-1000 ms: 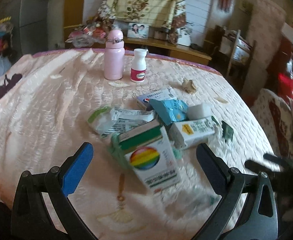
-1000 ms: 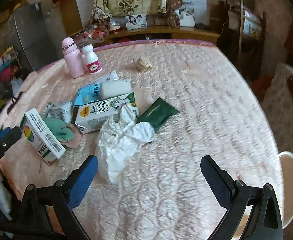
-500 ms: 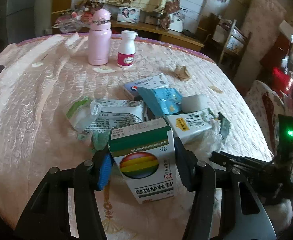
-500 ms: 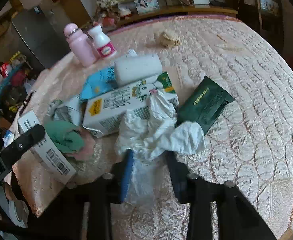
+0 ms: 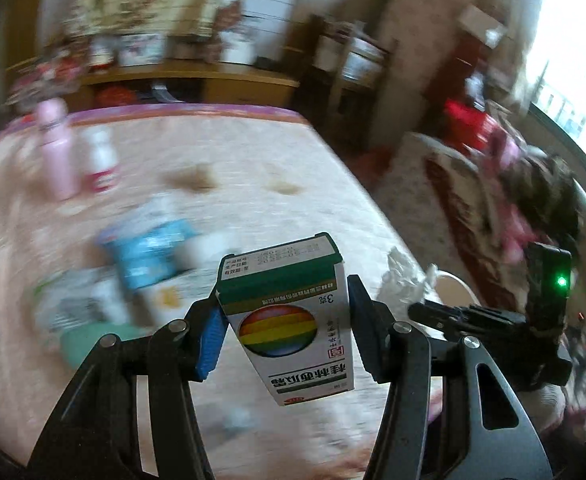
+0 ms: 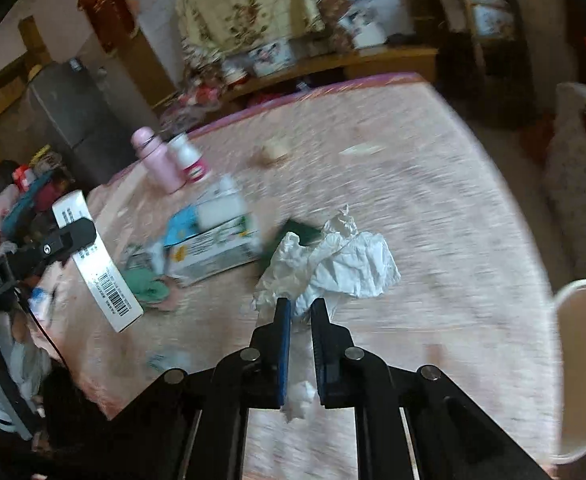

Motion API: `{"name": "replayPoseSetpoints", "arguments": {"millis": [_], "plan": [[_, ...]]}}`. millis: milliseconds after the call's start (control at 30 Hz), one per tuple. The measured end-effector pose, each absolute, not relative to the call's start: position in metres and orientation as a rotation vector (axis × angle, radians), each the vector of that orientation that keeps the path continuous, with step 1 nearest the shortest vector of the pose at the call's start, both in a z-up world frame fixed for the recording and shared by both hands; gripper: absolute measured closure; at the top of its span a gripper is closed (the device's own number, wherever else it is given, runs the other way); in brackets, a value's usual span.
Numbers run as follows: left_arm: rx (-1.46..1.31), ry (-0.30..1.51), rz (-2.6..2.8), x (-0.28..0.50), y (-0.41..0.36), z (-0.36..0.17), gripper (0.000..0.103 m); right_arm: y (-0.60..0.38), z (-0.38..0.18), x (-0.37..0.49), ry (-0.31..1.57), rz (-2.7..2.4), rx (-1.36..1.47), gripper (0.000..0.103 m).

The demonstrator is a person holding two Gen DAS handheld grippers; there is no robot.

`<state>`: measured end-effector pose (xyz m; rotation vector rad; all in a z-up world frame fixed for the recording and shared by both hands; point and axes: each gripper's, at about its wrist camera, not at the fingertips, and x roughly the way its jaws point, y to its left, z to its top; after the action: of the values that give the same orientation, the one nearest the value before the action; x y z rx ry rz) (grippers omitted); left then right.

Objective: Collect trash
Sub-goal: 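Carry box and tissue to the white bucket and open both tools, then move both tools back over the trash on the mattress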

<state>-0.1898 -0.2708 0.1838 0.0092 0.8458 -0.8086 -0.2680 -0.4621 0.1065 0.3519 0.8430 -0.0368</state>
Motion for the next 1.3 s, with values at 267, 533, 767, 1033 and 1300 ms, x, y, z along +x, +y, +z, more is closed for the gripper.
{"name": "replayPoseSetpoints", "arguments": {"millis": [267,533,767,1033,1300], "plan": [[0.090,0.891,-1.059,-0.239,-0.417,0.185,0.049,-0.566,0.120,-0.343,0.833,-0.316,0.371,0.093],[0.077,0.948,-1.180,-0.270,-0.525,0.153,0.048,-0.673,0.108,-0.415,0.849,-0.618,0.419,0.093],[0.039,1.025,-1.264,-0.278,-0.569,0.125,0.034,-0.715,0.085,-0.441,0.822,-0.721,0.510,0.062],[0.098,1.002,-1.195,-0.276,-0.555,0.121,0.034,-0.703,0.075,-0.436,0.798,-0.679,0.517,0.043],[0.135,0.927,-0.980,-0.255,-0.495,0.126,0.034,-0.658,0.085,-0.412,0.784,-0.624,0.434,0.043]]}}
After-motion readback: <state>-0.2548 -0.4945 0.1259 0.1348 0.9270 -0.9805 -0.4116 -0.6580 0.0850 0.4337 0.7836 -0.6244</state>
